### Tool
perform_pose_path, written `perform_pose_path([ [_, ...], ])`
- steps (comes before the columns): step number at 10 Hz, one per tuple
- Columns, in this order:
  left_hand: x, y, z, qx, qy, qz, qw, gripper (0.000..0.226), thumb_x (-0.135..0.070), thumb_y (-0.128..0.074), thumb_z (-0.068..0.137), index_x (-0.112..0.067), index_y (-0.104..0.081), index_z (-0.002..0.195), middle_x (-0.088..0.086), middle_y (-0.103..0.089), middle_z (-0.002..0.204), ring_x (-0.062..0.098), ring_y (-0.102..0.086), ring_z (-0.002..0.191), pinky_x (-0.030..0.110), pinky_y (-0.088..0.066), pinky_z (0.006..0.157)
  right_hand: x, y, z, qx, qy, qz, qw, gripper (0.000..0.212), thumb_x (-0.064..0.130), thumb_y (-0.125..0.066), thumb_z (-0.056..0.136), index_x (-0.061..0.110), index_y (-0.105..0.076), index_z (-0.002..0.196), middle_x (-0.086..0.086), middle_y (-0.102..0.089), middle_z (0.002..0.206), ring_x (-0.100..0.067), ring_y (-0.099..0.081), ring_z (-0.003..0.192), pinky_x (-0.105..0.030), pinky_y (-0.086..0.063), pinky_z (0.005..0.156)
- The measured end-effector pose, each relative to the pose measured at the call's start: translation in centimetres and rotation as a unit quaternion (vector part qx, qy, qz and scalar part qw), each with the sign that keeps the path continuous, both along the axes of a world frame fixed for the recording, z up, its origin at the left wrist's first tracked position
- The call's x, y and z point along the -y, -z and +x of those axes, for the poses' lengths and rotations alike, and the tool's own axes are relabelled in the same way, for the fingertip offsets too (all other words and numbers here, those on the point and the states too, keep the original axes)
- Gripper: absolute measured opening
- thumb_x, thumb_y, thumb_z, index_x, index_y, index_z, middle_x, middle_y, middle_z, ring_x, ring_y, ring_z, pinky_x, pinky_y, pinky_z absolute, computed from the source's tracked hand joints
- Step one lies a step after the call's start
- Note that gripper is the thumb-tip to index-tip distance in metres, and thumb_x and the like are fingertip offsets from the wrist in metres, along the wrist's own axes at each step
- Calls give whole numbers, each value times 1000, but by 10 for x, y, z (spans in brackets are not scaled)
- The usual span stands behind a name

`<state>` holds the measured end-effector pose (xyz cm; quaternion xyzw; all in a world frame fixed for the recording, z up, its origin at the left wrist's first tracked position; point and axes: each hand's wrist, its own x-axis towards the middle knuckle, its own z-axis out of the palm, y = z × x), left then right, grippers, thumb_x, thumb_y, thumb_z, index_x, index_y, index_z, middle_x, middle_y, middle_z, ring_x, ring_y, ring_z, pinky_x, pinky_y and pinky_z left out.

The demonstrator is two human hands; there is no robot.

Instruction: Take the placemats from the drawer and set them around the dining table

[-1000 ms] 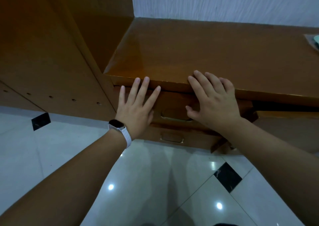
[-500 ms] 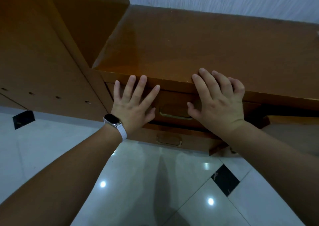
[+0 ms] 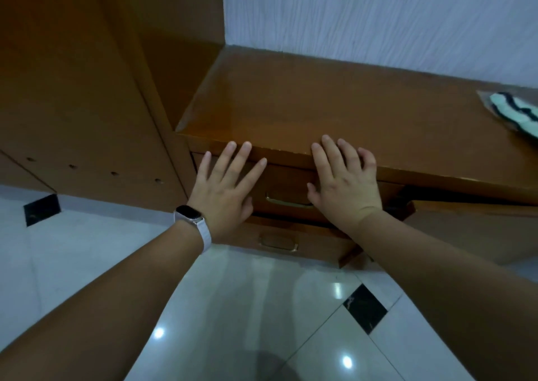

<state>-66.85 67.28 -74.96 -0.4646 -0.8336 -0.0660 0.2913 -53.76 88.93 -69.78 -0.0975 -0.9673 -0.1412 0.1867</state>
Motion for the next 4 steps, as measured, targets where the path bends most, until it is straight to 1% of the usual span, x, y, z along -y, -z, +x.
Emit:
perform_pose_path([
  [1,17,-34,21,54,20,-4,998,85,-26,-67,75,-21,-27,151,14,-19,158,34,-20,145,54,-23,112,12,-17,5,74,32,-11,997,79,45,-62,86,14,-29,151,-13,-35,156,-36,-34,141,-58,-30,109],
  [2,41,-72,51,90,32,-6,995,71,-20,-65,75,-16,-43,142,18,-34,153,35,-37,136,50,-37,102,24,-40,11,149,55,-49,986,79,49,-51,92,19,-16,156,-9,-20,163,-32,-23,147,-53,-25,115],
  [3,69,-120,73,139,30,-16,990,61,-18,-66,75,-15,-55,134,14,-44,148,33,-49,128,45,-43,93,38,-80,25,201,18,-76,977,70,50,-46,92,23,-24,153,-8,-27,160,-30,-27,145,-51,-24,116],
  [4,90,-173,102,194,29,-9,980,54,-20,-69,73,-16,-62,126,11,-56,138,31,-54,121,43,-46,90,56,-130,50,275,-43,-81,957,58,45,-47,91,22,-40,144,-8,-40,152,-29,-38,137,-48,-30,113],
])
